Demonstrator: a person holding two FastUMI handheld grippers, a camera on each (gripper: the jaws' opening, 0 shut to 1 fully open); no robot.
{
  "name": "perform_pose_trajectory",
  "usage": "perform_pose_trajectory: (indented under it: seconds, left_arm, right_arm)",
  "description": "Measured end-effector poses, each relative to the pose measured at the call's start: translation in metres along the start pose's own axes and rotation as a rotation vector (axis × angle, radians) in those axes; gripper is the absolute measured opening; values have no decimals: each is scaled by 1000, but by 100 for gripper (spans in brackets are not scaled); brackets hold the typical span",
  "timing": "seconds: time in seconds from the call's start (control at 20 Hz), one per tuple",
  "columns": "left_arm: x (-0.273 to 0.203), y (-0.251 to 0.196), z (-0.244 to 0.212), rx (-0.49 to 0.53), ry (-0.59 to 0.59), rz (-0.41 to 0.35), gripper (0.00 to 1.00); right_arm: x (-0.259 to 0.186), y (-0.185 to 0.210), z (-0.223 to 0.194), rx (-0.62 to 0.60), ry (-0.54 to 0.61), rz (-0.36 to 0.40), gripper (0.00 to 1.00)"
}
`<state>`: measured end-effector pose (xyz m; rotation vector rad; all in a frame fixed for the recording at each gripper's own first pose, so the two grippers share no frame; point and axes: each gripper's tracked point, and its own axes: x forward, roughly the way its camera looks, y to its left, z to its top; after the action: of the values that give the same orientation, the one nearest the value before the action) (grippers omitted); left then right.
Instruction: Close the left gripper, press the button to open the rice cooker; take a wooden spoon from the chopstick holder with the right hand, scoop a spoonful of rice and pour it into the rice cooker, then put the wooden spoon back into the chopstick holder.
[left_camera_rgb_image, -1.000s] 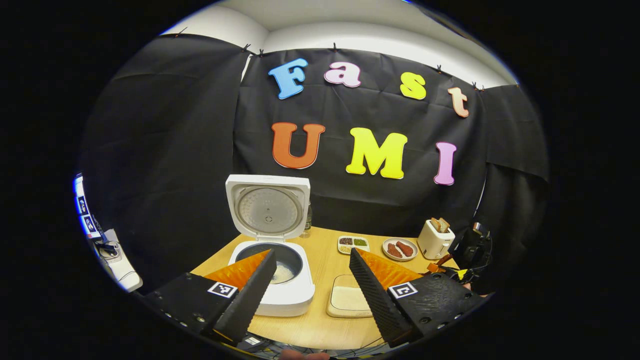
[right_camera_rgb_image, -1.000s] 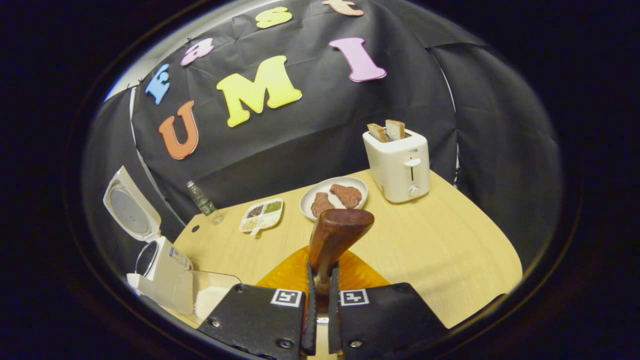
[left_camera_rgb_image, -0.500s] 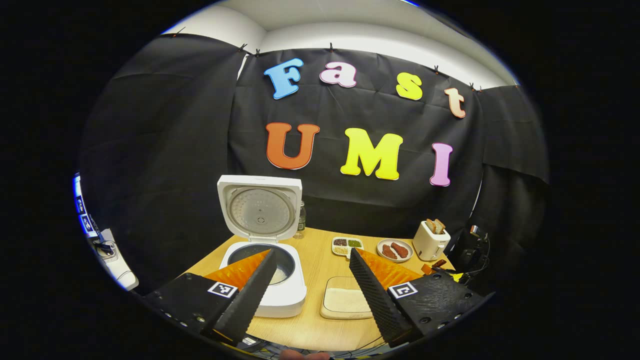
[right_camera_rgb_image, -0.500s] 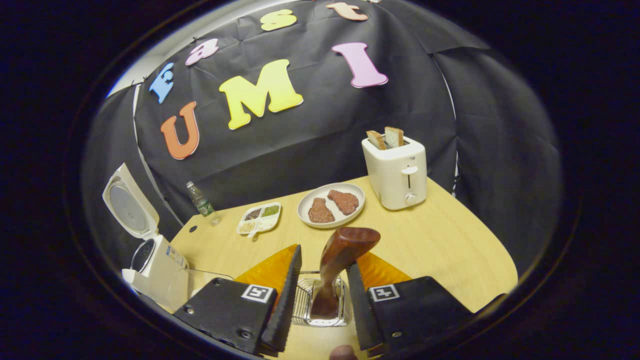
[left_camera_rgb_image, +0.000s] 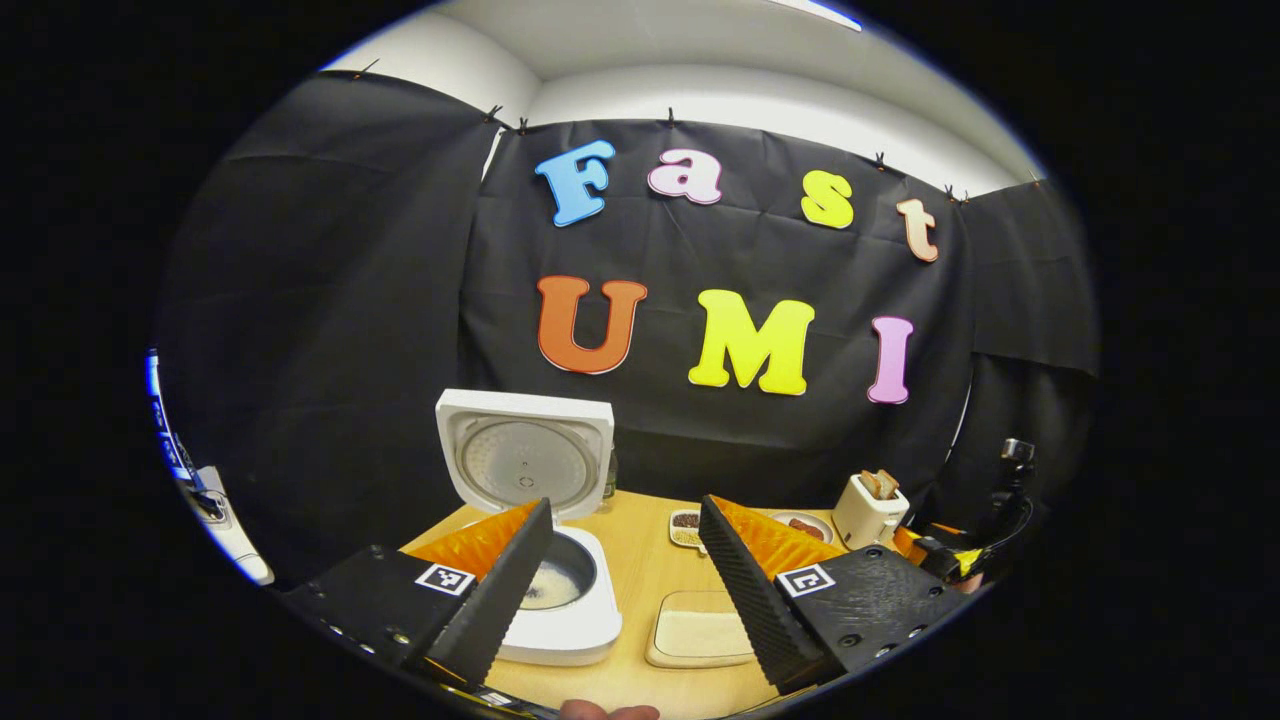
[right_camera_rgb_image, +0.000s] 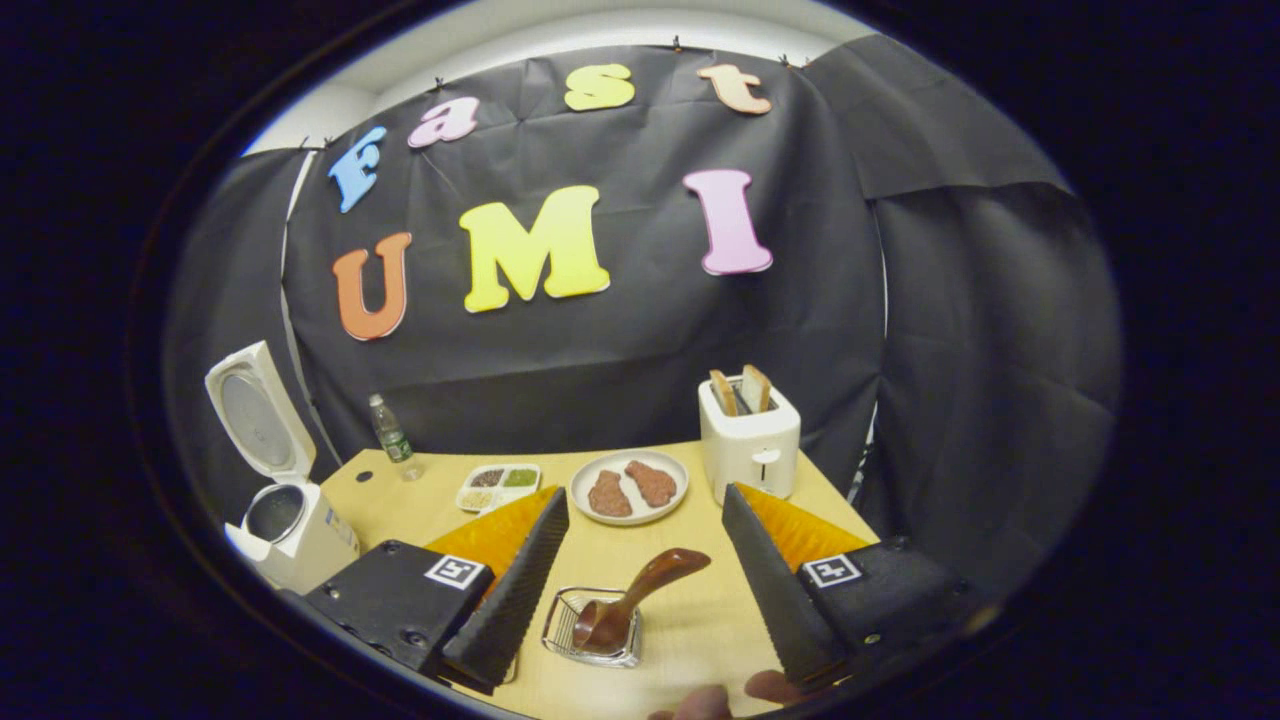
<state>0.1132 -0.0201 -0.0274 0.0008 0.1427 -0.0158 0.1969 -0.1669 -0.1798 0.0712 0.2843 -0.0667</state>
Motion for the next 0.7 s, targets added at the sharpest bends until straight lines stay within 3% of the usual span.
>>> perform_pose_trajectory:
  seconds: [0.25,0.7]
  left_arm:
    - [49,30,59,40,-65,21,94]
    - [194,99,77,38,98,78,94]
  right_arm:
    - [-51,16,47,-5,-89,-4,99]
    - [-107,15,92,-67,-177,-74,100]
